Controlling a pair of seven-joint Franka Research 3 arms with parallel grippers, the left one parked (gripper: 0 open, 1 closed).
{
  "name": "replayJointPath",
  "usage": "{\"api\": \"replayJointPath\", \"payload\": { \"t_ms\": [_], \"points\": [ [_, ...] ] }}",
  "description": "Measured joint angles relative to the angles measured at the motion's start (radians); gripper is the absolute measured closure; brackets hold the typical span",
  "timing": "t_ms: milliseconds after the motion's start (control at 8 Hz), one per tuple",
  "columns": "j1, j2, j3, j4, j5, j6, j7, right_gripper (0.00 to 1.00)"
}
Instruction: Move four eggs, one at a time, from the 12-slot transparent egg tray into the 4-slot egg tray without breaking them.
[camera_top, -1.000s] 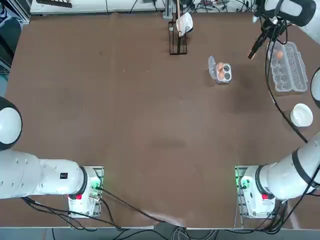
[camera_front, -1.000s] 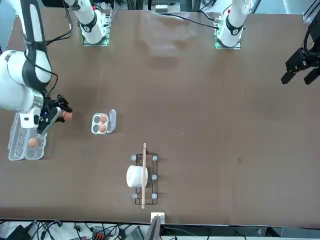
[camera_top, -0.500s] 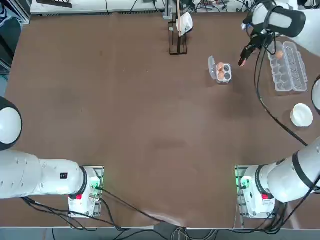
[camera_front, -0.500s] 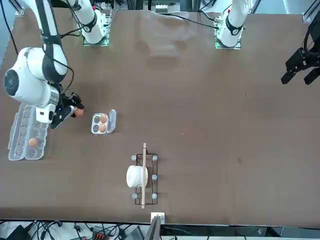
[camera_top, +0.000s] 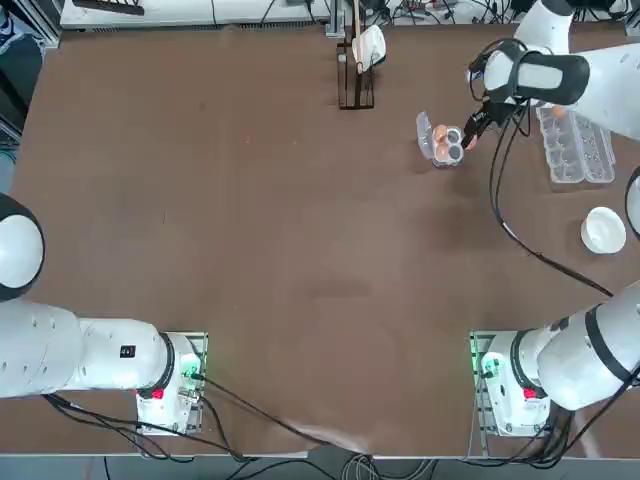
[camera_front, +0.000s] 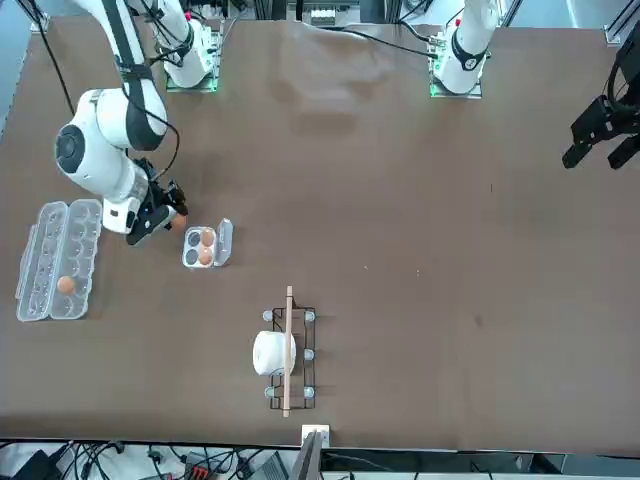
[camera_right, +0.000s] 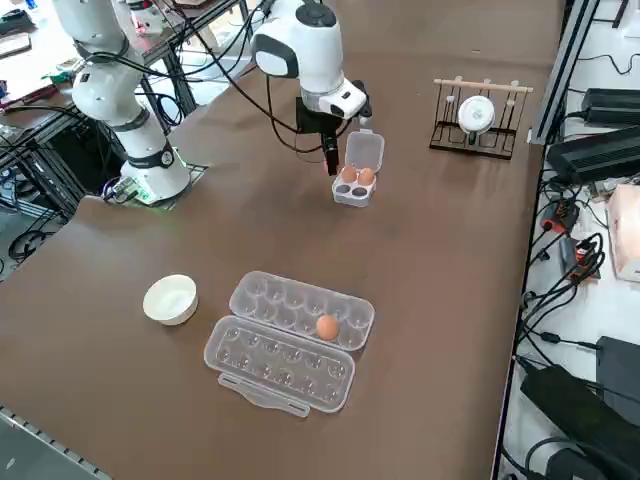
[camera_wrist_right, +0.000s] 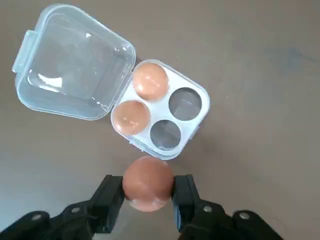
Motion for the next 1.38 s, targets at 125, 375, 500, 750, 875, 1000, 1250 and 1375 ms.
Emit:
{"api": "replayJointPath", "payload": {
  "t_ms": [125, 375, 500, 750, 875, 1000, 1250, 1375],
  "points": [
    [0.013, 0.0, 0.0, -0.018, 0.0, 0.039, 0.014, 0.43],
    [0.02, 0.004, 0.0, -0.038, 0.0, 0.1, 0.018, 0.43],
    [0.02, 0.008, 0.0, -0.041, 0.0, 0.121, 0.019, 0.43],
    [0.02, 0.028, -0.001, -0.044, 0.0, 0.158, 0.019, 0.43],
    [0.02, 0.039, -0.001, -0.045, 0.0, 0.165, 0.019, 0.43],
    [0.02, 0.046, -0.001, -0.045, 0.0, 0.17, 0.019, 0.43],
    [0.02, 0.053, -0.001, -0.045, 0.0, 0.178, 0.019, 0.43],
    [0.02, 0.057, -0.001, -0.045, 0.0, 0.182, 0.019, 0.43]
  ]
}}
